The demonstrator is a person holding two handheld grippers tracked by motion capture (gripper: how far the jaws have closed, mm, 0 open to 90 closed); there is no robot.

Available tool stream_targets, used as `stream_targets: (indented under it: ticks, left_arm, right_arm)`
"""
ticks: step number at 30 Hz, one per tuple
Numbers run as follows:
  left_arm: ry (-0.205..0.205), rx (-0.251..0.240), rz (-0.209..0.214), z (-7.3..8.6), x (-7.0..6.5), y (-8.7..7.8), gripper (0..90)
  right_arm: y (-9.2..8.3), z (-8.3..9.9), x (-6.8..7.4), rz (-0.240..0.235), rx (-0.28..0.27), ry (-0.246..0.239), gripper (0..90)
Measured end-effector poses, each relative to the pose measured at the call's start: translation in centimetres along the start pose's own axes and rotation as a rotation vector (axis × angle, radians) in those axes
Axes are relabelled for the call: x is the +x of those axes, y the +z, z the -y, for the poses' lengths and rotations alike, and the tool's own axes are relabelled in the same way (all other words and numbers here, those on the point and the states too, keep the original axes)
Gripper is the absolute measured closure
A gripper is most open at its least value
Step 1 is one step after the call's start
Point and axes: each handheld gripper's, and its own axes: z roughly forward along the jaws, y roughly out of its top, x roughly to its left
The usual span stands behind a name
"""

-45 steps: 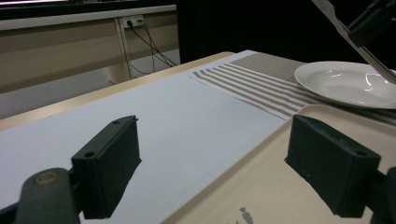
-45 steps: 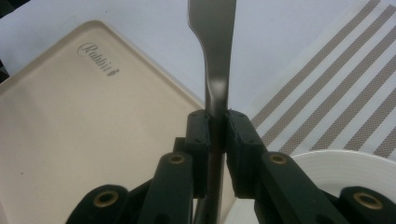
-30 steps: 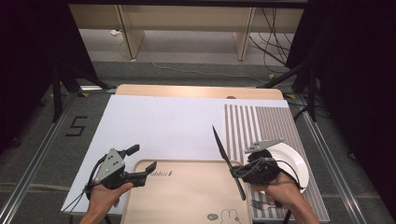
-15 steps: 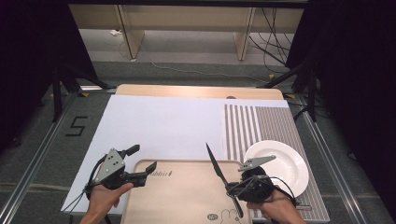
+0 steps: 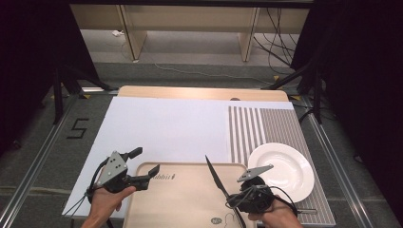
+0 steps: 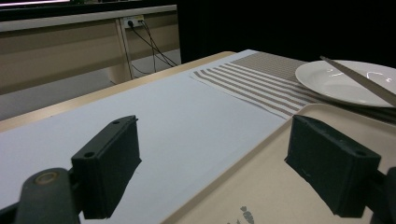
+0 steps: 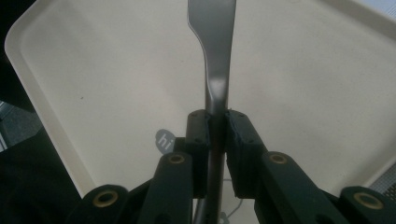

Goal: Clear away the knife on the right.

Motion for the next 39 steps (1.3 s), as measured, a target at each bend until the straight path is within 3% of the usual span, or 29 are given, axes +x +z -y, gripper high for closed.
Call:
stream_targets:
  ticks: [13,25,32,39]
  left_arm:
    - [0.000,-0.001,0.000,0.0,0.0,0.0,16.5]
    - [0.000,0.000,0.000,0.0,0.0,0.0,16.5]
    - [0.002,0.000,0.001,0.0,0.0,0.1,16.5]
    - [0.002,-0.004,0.004,0.0,0.0,0.1,16.5]
  right_arm:
    - [1.2,0.3,0.2,-0.012,0.067,-0.003,80.6]
    - [2.3,0.4,0.5,0.010,0.135,-0.015,80.5]
    - [3.0,0.4,0.5,0.027,0.162,0.012,80.3]
    - [4.0,0.4,0.8,0.047,0.205,-0.010,80.2]
